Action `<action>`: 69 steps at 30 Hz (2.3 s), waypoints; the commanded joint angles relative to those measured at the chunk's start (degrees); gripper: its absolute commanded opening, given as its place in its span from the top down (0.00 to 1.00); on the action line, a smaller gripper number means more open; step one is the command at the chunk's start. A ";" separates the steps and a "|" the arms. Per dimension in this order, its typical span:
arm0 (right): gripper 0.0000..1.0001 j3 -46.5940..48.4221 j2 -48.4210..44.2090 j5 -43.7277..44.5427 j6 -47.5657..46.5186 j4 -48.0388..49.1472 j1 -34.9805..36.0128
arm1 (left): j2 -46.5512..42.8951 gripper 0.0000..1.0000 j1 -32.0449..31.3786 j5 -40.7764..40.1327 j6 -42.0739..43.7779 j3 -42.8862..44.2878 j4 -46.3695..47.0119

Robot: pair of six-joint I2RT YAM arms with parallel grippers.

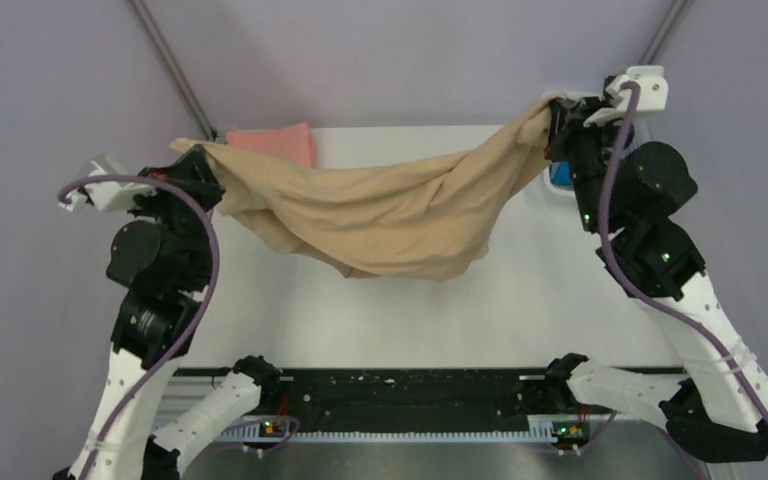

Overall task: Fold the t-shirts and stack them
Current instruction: Flatten out the tshirt

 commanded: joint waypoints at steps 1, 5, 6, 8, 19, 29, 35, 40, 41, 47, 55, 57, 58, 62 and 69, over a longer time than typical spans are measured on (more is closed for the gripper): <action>1.00 0.78 7.65 -0.16 -6.42 10.54 -3.76 | 13.60 1.00 0.07 -5.11 5.37 4.50 6.25; 1.00 4.93 16.42 -8.99 -1.48 15.83 -13.83 | 26.81 1.00 2.76 -4.77 7.34 12.72 9.85; 1.00 7.92 19.48 -11.50 0.23 15.73 -16.11 | 30.76 1.00 4.28 -3.07 7.09 16.97 7.81; 1.00 15.41 25.49 -15.69 2.24 13.19 -19.32 | 37.80 1.00 7.05 0.23 6.55 26.88 3.21; 1.00 29.85 32.17 -30.49 6.27 -3.15 -24.92 | 36.37 1.00 10.73 0.68 8.37 31.64 -0.89; 1.00 15.75 28.73 -31.86 -1.37 -32.36 -26.11 | 19.15 1.00 10.86 -2.78 -6.22 -6.30 -13.33; 1.00 13.05 37.95 -26.56 0.42 -26.28 -26.52 | 27.70 1.00 10.97 -1.99 -10.09 -14.13 -9.59; 1.00 15.22 51.42 -23.94 4.89 -12.27 -26.65 | 41.84 1.00 11.38 -1.09 -14.39 -11.59 -10.56; 1.00 16.74 54.15 -23.37 5.51 -10.58 -26.66 | 44.42 1.00 11.42 -0.71 -14.61 -10.42 -11.16; 0.74 25.39 66.70 -21.40 7.56 -6.26 -26.69 | 53.74 1.00 11.43 1.53 -18.28 -8.11 -12.98; 0.02 16.32 54.61 -17.13 6.04 -6.69 -24.13 | 49.39 1.00 11.43 5.17 -20.53 -14.03 -10.92; 0.01 6.93 46.34 -14.36 5.95 -4.36 -21.76 | 46.72 1.00 11.34 5.46 -20.85 -16.05 -10.40; 0.01 1.88 42.03 -12.28 6.77 -3.66 -20.34 | 45.40 1.00 11.34 5.62 -20.78 -16.97 -10.19; 0.01 -20.62 25.16 -3.65 18.39 -5.47 -13.40 | 41.20 1.00 11.36 8.00 -20.87 -18.76 -11.31; 0.10 -46.35 9.28 -19.35 34.91 -0.31 -8.58 | 37.95 1.00 10.73 11.09 -20.57 -21.58 -10.56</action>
